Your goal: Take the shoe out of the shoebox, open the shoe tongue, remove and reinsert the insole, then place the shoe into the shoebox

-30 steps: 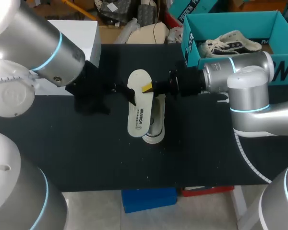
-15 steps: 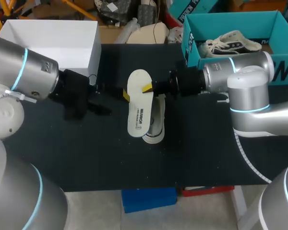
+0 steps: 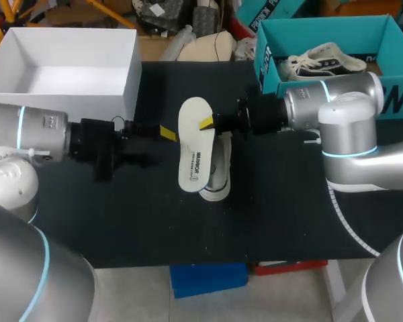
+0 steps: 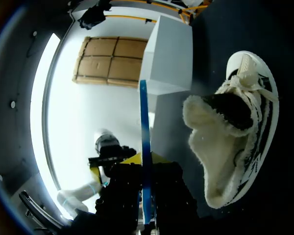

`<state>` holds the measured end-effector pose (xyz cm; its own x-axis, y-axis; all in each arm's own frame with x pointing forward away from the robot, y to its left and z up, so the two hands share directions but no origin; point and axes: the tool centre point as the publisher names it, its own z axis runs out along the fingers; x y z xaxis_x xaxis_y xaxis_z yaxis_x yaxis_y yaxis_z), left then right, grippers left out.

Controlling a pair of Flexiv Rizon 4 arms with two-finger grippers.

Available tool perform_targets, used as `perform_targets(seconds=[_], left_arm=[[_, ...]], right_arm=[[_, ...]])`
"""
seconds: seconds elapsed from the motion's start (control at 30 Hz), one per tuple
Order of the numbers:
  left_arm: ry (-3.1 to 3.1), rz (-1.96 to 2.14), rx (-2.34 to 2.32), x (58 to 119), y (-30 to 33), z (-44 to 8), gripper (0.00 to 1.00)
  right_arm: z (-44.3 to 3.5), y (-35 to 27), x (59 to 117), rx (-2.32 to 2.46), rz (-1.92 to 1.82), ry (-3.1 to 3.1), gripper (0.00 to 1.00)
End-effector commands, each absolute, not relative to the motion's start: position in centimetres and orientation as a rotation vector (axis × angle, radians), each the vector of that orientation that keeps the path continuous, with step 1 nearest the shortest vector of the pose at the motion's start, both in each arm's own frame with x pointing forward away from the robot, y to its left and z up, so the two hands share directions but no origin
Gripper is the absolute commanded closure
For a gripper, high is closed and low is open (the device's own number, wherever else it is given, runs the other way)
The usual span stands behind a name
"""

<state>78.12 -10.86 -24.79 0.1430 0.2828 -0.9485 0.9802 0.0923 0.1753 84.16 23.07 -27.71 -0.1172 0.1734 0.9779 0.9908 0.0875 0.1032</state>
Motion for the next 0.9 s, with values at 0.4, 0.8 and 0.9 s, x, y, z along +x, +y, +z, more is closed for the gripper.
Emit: perform_targets(seconds=[0.4,0.8,0.9], left_arm=[[1.158,-0.977,1.145,81.0,-12.9,-26.9,0.02],[1.183,-0.966,1.085,82.1,-15.2,-27.9,0.53],[1.183,-0.961,1.072,82.1,-15.6,-27.9,0.56]], right_arm=[[-27.8,23.1,84.2,-1.227,-1.142,-1.459,1.00],[-27.8,23.1,84.2,-1.227,-1.142,-1.459,1.00],[-27.8,23.1,84.2,-1.227,-1.142,-1.459,1.00]])
